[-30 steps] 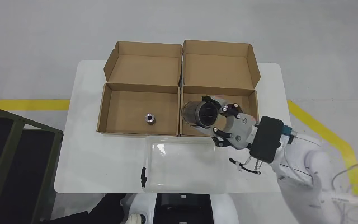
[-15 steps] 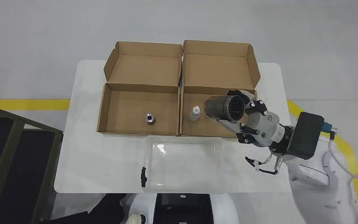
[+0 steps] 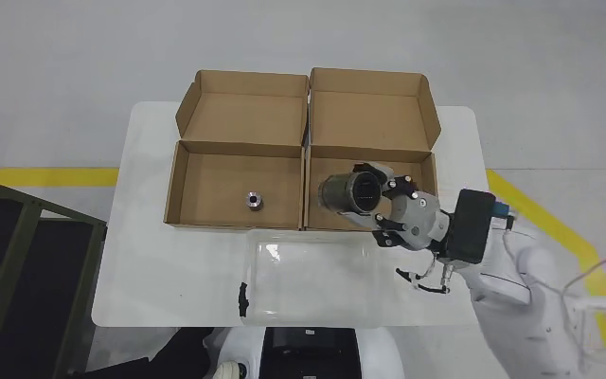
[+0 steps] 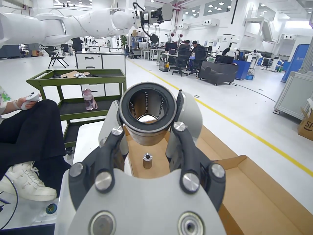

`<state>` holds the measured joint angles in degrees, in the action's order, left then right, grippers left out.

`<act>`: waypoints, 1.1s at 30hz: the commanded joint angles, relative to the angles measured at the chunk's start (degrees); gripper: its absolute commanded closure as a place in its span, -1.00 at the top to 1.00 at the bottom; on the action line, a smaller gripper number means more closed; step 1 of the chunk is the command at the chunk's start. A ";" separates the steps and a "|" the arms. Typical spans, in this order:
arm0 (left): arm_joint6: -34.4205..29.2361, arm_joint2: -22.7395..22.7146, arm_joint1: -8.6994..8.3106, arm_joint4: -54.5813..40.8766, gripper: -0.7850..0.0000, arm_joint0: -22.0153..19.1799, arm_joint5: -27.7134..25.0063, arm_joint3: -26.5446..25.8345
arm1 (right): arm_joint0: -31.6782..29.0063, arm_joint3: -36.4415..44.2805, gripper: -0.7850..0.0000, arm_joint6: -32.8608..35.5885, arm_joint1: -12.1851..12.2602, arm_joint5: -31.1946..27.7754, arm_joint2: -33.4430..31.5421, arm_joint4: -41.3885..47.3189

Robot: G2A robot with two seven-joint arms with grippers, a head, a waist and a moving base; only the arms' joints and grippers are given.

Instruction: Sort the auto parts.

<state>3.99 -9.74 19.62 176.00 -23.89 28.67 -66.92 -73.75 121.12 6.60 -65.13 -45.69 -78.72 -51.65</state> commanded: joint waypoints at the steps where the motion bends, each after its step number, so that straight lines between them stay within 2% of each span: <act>1: 0.00 0.00 0.00 0.00 1.00 0.00 0.00 0.00 | 0.58 -0.37 -1.00 0.73 -0.07 0.25 1.56 -0.96; 19: 0.00 0.00 0.00 0.00 1.00 0.00 0.00 0.00 | 7.61 -8.16 -1.00 6.42 -1.38 2.99 15.92 -9.21; 33: 0.00 0.00 0.00 0.00 1.00 0.00 0.00 0.00 | 15.70 -19.15 -1.00 10.47 -3.57 9.82 25.06 -13.33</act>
<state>3.99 -9.74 19.62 176.00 -23.89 28.67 -66.92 -58.67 102.71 16.81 -68.52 -36.37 -54.35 -64.61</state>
